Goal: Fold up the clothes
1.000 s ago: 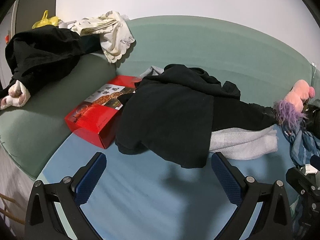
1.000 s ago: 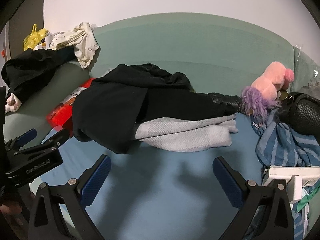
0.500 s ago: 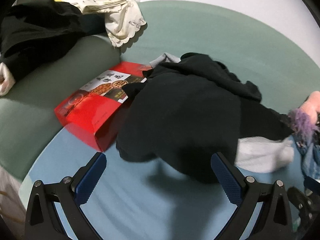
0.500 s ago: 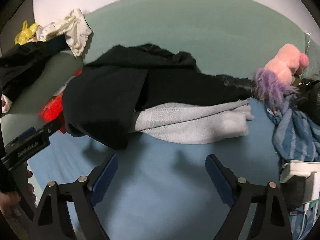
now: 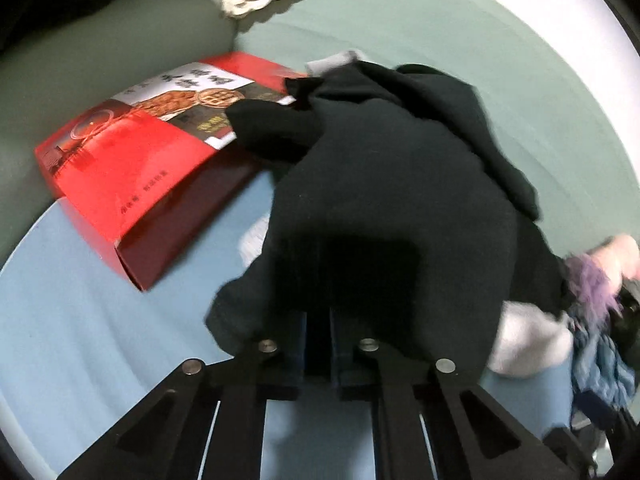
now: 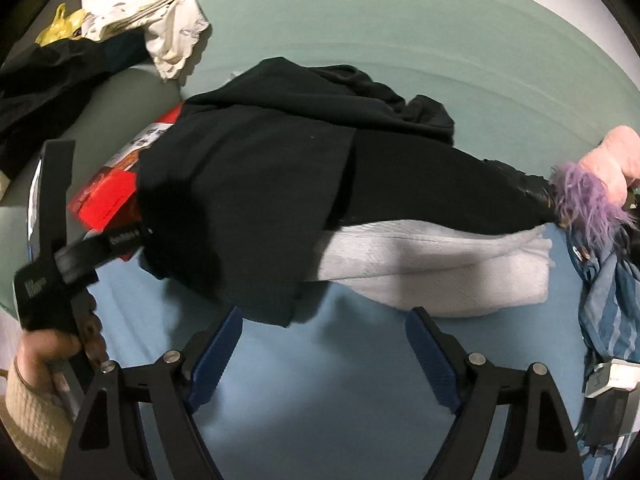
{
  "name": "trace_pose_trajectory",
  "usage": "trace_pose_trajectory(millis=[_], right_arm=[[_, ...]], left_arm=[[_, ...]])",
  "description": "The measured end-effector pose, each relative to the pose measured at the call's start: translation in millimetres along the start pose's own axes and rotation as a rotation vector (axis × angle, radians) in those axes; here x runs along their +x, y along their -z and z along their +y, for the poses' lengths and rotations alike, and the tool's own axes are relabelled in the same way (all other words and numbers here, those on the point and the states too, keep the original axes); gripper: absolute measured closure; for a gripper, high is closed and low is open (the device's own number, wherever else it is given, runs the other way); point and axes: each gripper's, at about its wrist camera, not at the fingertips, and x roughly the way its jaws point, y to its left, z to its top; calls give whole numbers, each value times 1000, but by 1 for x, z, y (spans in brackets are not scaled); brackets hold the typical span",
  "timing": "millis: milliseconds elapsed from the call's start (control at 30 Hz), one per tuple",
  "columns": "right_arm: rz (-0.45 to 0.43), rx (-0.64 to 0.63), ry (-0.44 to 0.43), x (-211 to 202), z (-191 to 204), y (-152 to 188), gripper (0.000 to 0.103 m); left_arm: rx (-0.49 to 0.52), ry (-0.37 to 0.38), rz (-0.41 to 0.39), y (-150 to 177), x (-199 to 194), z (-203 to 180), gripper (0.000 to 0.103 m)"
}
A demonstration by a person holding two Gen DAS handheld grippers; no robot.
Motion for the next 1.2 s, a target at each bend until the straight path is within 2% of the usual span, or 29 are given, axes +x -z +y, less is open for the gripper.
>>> trace_pose_trajectory(millis=[100, 200, 333, 467, 567, 667, 733, 800, 867, 900, 933, 967, 1000, 1033, 1067, 1133, 1167, 1200], right_arm=[[-16, 0, -17, -10, 2, 2, 16], [-31, 5, -32, -24, 2, 5, 16], [-74, 22, -58, -50, -1, 10, 14], [-101, 14, -58, -70, -10, 15, 10], [-73, -22, -40, -70, -15, 16, 10], [-35, -50, -21, -61, -18, 17, 9], [-4, -56, -17, -49, -21, 16, 9], [30, -48, -22, -34, -25, 12, 9], [55, -32, -32, -21, -29, 6, 9], [72, -25, -35, -12, -30, 1, 9], [90, -17, -32, -3, -30, -4, 9], [106, -13, -29, 7, -29, -9, 9], [123, -6, -34, 18, -26, -13, 9], [140, 4, -41, 30, -23, -17, 9], [154, 26, -52, 40, -21, -20, 9], [181, 81, -77, 60, -18, -26, 16], [179, 96, -94, 67, -16, -28, 26], [173, 97, -117, 70, -13, -28, 56]], left_arm=[[-31, 113, 15, 13, -24, -2, 95], [33, 124, 5, 35, -48, -20, 95], [30, 220, 95, 69, -62, -40, 95], [119, 265, 183, 113, -78, -63, 95], [186, 275, 283, 141, -83, -70, 95], [224, 225, 388, 162, -82, -64, 95], [207, 208, 429, 163, -82, -53, 95], [219, 164, 427, 155, -88, -46, 94], [210, 135, 425, 148, -94, -44, 89], [205, 110, 433, 145, -93, -43, 81], [199, 86, 441, 143, -93, -42, 66], [192, 65, 433, 139, -94, -41, 58], [185, 45, 424, 135, -96, -40, 43], [173, 41, 423, 134, -96, -36, 37], [162, 38, 421, 133, -96, -33, 37], [139, 32, 418, 131, -96, -25, 36], [127, 28, 416, 129, -96, -22, 36], [116, 25, 415, 128, -96, -18, 36]])
